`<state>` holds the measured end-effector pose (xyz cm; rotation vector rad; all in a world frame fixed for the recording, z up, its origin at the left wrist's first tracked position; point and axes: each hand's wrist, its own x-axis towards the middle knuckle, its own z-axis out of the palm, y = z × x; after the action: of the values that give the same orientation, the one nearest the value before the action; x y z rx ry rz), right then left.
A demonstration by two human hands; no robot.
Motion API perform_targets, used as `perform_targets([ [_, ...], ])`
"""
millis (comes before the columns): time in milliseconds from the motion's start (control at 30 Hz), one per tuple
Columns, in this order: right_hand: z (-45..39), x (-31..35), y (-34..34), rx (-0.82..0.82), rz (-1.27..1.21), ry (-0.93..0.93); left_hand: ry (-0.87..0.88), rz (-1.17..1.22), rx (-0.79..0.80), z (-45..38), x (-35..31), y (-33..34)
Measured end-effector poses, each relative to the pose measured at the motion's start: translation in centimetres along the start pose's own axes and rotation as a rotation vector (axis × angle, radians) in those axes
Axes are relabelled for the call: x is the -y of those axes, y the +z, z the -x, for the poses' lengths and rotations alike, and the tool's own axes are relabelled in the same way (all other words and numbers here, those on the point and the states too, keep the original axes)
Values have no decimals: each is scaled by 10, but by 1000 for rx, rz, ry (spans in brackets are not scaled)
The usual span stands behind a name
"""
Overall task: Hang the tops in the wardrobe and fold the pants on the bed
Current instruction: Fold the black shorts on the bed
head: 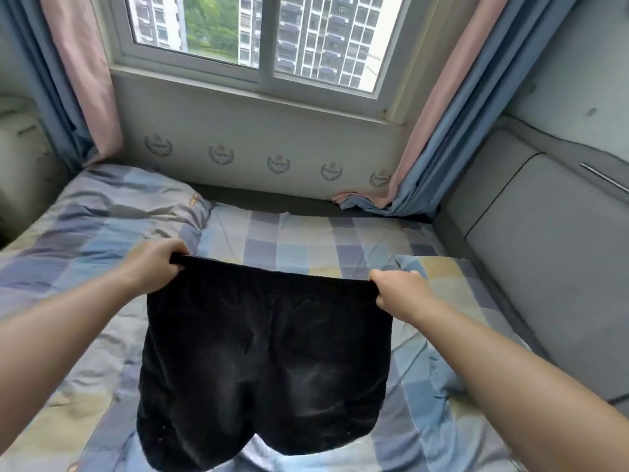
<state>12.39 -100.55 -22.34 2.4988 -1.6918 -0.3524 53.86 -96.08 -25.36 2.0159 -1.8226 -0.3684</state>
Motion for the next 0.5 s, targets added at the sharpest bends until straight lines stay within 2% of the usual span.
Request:
perform_targets([
  [100, -50, -26, 18, -3, 10, 13, -112, -21, -74, -35, -6, 41],
  [200, -99, -51, 25, -59, -108, 117, -171, 13, -120, -74, -26, 55],
  [300, -144, -73, 18, -213, -252, 178, -165, -2, -283, -118, -48, 40],
  [500, -189, -103, -26, -534, -274, 40, -68, -8, -477, -164, -80, -11],
])
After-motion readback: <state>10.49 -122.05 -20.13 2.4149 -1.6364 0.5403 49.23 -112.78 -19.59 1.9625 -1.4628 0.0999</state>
